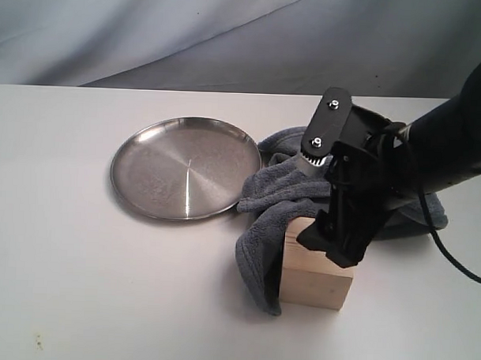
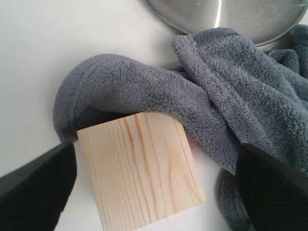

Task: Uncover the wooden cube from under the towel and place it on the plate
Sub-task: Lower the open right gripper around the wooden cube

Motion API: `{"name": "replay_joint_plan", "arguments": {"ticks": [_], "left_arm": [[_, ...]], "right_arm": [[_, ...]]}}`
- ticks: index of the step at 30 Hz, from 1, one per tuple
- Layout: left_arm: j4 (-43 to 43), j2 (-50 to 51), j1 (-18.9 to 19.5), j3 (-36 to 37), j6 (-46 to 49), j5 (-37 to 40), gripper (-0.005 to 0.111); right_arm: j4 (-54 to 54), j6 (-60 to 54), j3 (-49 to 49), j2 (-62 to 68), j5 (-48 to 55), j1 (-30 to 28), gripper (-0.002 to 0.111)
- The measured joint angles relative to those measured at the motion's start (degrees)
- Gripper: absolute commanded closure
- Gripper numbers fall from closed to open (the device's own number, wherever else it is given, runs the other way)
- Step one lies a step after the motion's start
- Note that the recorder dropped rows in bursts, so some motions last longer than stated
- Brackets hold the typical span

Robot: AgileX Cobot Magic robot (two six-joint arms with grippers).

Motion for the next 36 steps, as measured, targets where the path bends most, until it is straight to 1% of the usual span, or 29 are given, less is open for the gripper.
{"name": "replay_joint_plan", "arguments": {"ticks": [5,11,12,17,18,36], "left_arm": [[0.0,0.0,0.0,0.0,0.0,0.0,0.107],[0.0,0.0,0.0,0.0,0.0,0.0,0.107],[0.0,0.0,0.0,0.0,0.0,0.0,0.107],[0.0,0.0,0.0,0.0,0.0,0.0,0.107],[0.0,0.0,0.0,0.0,0.0,0.0,0.107],[0.0,0.0,0.0,0.0,0.0,0.0,0.107]], "right_arm": [[-0.21,-1.28,0.0,2.81,2.2,0.0,0.024],[-0.22,-1.39,0.0,3.21,0.88,0.0,0.022],[-0.22,-1.39,0.0,3.21,0.88,0.0,0.021],[-0.62,-1.51,0.0,3.34,0.39,0.0,0.004],[-0.91,-1.51,0.0,3.61,-0.13,0.0,0.003],[-6.11,-2.99,0.0,10.55,-1.39,0.0,0.003]]}}
